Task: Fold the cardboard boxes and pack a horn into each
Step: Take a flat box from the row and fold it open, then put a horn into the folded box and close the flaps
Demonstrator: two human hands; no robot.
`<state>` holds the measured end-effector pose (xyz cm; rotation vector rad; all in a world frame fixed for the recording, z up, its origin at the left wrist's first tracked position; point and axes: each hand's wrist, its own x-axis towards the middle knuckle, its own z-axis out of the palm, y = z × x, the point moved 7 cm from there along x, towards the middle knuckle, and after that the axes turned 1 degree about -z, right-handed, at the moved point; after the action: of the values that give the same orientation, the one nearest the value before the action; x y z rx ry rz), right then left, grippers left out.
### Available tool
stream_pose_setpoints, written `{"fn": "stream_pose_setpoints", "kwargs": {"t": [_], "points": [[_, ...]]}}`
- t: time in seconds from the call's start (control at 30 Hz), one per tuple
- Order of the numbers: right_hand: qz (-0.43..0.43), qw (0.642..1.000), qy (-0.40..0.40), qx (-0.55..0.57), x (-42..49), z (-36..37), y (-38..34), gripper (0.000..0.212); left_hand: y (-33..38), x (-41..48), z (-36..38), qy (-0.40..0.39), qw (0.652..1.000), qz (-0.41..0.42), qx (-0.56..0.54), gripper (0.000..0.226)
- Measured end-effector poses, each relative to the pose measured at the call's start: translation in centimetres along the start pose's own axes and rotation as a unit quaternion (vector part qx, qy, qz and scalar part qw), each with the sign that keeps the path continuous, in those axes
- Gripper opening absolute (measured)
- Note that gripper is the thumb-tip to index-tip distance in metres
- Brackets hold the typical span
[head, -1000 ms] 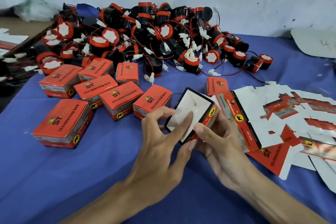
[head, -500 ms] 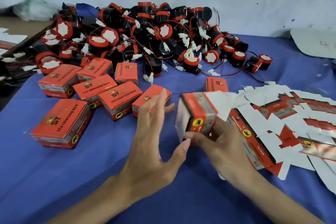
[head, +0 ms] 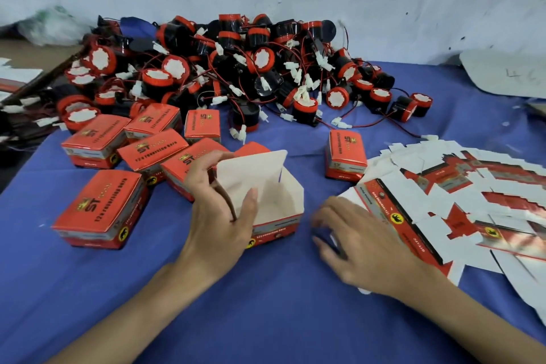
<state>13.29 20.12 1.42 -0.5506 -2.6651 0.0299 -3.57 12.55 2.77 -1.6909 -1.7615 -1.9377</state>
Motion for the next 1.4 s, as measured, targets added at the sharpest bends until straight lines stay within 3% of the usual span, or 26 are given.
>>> {"fn": "stream_pose_setpoints", "kwargs": {"t": [0.1, 0.17, 0.23, 0.3, 0.33, 0.4, 0.47, 0.53, 0.67, 0.73, 0.77, 0.9, 1.07, 1.17, 1.23, 1.3, 1.37, 1.4], "points": [[0.046, 0.993, -0.052, -0.097, -0.4, -0.1, 3.4, 0.019, 0.0, -0.1, 0.4, -0.035, 0.999, 0.008, 0.026, 0.033], [0.139, 0.977, -0.085, -0.140, -0.3, -0.9, 6.6, 0.018, 0.0, -0.2, 0.7, -0.071, 0.995, -0.002, 0.070, 0.025], [0.254, 0.960, -0.039, -0.113, 0.1, -2.3, 9.1, 0.023, -0.1, -0.2, 0.8, -0.091, 0.993, -0.025, 0.078, 0.021], [0.307, 0.946, 0.084, -0.060, 1.1, -3.4, 9.8, 0.046, 0.0, -0.3, 1.0, -0.100, 0.992, -0.033, 0.072, 0.021], [0.331, 0.938, 0.097, -0.032, 1.9, -3.1, 9.9, 0.063, 0.0, -0.3, 1.0, -0.102, 0.992, -0.034, 0.070, 0.021], [0.368, 0.929, 0.029, 0.044, 3.7, -0.8, 10.5, 0.077, 0.0, -0.3, 1.1, -0.109, 0.992, -0.033, 0.063, 0.022], [0.331, 0.931, -0.049, 0.145, 5.7, 2.4, 9.9, 0.072, 0.1, -0.3, 1.1, -0.112, 0.992, -0.022, 0.057, 0.023], [0.281, 0.925, -0.056, 0.251, 7.4, 4.3, 8.6, 0.067, 0.2, -0.3, 1.1, -0.116, 0.992, -0.016, 0.050, 0.023], [0.278, 0.937, 0.132, 0.167, 10.4, 3.0, 10.2, 0.033, 0.2, -0.3, 1.1, -0.117, 0.992, -0.014, 0.053, 0.023], [0.313, 0.932, 0.147, 0.106, 12.3, 2.6, 12.1, 0.021, 0.1, -0.3, 1.2, -0.118, 0.991, -0.014, 0.059, 0.024], [0.335, 0.930, 0.132, 0.075, 13.2, 2.7, 13.0, 0.021, 0.1, -0.3, 1.2, -0.119, 0.991, -0.014, 0.061, 0.024], [0.396, 0.918, -0.028, -0.008, 15.0, 5.6, 15.1, 0.055, 0.0, -0.4, 1.3, -0.127, 0.990, -0.018, 0.057, 0.025], [0.320, 0.944, -0.037, -0.066, 15.5, 5.0, 13.9, 0.024, -0.2, -0.2, 1.2, -0.129, 0.990, -0.025, 0.053, 0.025], [0.252, 0.952, -0.127, -0.120, 14.5, 3.8, 13.2, 0.011, -0.3, -0.2, 1.3, -0.128, 0.990, -0.026, 0.053, 0.023], [0.260, 0.930, -0.217, -0.146, 12.6, 2.5, 13.4, 0.020, -0.3, -0.2, 1.3, -0.129, 0.990, -0.031, 0.052, 0.023], [0.280, 0.912, -0.268, -0.136, 10.9, 1.1, 13.6, 0.049, -0.3, -0.3, 1.3, -0.127, 0.990, -0.036, 0.049, 0.024], [0.281, 0.931, -0.229, -0.043, 10.4, 0.7, 12.6, 0.077, -0.3, -0.3, 1.3, -0.128, 0.990, -0.043, 0.046, 0.027], [0.269, 0.942, -0.201, 0.004, 10.5, 1.1, 11.7, 0.077, -0.3, -0.4, 1.3, -0.129, 0.990, -0.046, 0.046, 0.029]]}}
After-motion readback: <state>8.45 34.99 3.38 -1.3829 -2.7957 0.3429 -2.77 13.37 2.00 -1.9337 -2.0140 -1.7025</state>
